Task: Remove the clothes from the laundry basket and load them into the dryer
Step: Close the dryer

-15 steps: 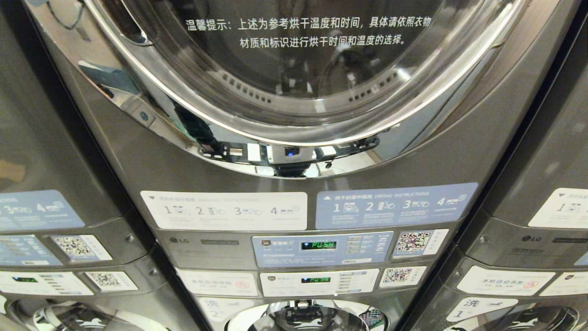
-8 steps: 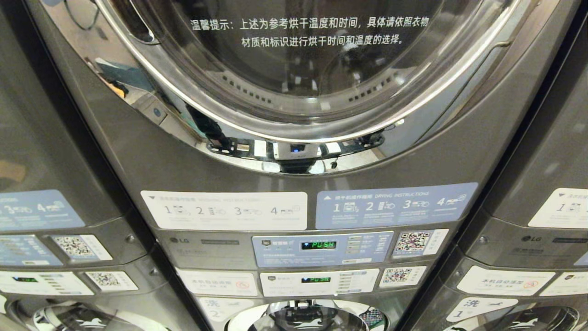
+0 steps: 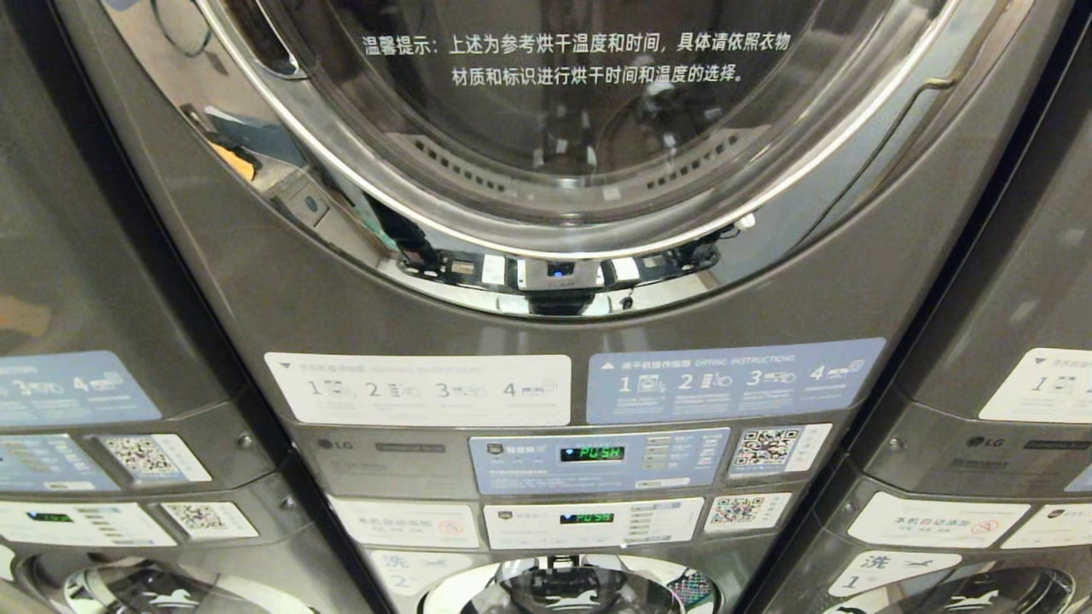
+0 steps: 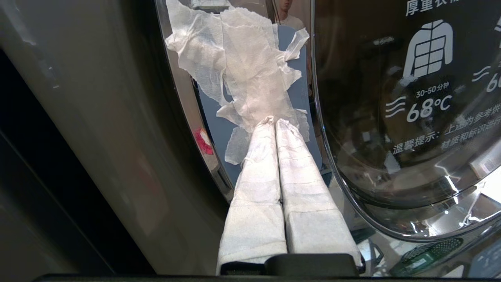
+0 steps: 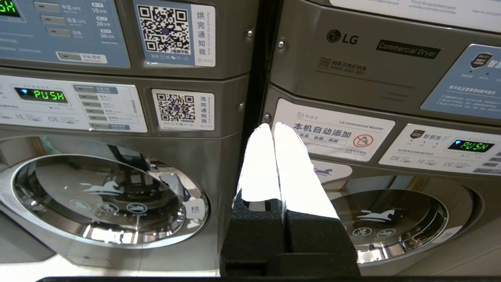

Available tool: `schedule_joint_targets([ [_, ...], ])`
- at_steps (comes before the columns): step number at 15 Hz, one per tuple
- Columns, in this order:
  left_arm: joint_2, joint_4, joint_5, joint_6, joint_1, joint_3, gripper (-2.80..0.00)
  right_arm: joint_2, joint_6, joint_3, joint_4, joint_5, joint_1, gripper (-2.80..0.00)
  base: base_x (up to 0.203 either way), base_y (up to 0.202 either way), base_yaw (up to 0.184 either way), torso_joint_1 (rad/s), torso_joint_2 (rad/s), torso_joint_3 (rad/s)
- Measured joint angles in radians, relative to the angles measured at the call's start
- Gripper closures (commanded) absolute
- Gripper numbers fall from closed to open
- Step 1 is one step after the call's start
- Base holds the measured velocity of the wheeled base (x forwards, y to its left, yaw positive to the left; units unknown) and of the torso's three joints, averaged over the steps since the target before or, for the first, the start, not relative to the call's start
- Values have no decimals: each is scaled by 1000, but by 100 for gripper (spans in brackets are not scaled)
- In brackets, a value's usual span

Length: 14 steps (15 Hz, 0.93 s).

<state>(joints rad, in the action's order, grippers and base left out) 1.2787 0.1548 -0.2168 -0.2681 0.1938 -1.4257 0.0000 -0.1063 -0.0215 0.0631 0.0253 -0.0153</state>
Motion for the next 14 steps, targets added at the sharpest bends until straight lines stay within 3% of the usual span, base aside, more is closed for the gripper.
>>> schedule_joint_targets([
  [14, 51, 25, 67, -28, -1, -2, 0, 0, 3, 0, -1, 0, 0, 0, 0, 0, 0, 0, 0, 0],
])
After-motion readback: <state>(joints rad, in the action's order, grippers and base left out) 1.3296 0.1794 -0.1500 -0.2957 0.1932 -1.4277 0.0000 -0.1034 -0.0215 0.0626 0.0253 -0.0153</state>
